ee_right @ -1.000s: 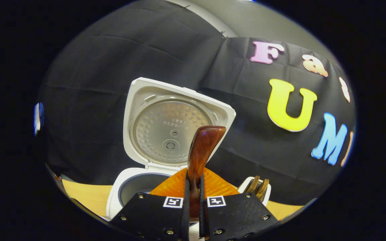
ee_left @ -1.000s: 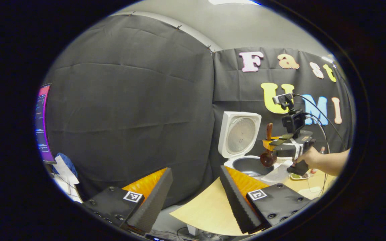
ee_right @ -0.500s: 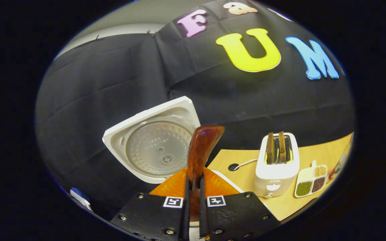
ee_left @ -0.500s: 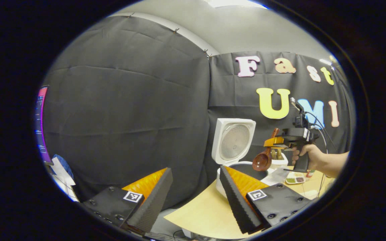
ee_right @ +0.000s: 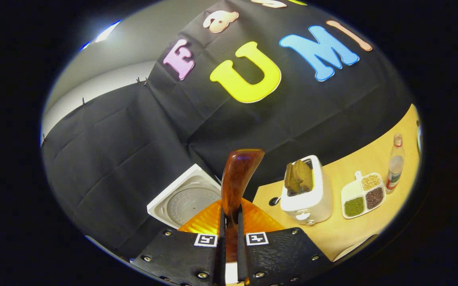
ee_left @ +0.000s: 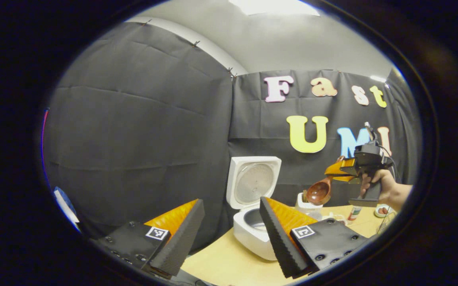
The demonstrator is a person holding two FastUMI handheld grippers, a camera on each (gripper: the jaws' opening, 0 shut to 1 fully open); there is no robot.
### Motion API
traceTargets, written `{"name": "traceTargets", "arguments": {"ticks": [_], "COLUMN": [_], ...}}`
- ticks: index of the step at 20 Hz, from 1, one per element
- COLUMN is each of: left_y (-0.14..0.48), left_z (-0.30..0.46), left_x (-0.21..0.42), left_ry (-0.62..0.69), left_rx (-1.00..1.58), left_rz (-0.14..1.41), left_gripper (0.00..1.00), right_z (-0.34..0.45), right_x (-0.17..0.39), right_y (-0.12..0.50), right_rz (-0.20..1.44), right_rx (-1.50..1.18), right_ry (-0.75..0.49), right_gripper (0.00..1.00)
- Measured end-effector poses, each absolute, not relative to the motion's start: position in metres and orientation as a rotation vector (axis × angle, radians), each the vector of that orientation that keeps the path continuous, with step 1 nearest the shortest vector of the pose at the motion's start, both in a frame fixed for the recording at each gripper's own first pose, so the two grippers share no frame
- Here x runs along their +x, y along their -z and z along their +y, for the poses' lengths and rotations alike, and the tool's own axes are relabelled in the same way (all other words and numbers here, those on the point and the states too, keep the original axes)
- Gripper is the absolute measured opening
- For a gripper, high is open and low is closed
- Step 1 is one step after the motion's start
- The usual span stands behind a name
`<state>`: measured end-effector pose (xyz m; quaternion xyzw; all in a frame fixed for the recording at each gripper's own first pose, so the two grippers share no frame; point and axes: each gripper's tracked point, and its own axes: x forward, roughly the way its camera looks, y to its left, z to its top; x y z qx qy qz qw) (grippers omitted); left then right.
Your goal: Close the left gripper, press the button to open the rice cooker; take a wooden spoon from the chopstick holder with the right hand, scoop a spoonful of rice and pour it into the rice cooker, then put the wooden spoon back into the chopstick holder.
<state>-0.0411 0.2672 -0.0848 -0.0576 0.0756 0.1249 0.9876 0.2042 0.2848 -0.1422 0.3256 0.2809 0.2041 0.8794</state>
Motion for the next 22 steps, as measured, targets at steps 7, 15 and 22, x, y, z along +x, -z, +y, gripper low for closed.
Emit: {"name": "traceTargets", "arguments": {"ticks": [7, 15, 22], "left_y": [0.066, 0.046, 0.034], "left_z": [0.205, 0.140, 0.098], "left_x": [-0.022, 0.000, 0.015], "left_ry": [-0.168, -0.085, -0.028], "left_rx": [-0.125, -0.140, -0.135], "left_rz": [0.118, 0.082, 0.068], "left_gripper": [0.95, 0.99, 0.97], "right_z": [0.169, 0.049, -0.050], "right_x": [0.193, 0.166, 0.137], "right_y": [0.115, 0.109, 0.114], "right_rz": [0.495, 0.438, 0.417], "right_rx": [0.645, 0.585, 0.544], "right_ry": [-0.305, -0.131, 0.021], "right_gripper": [0.12, 0.12, 0.12]}}
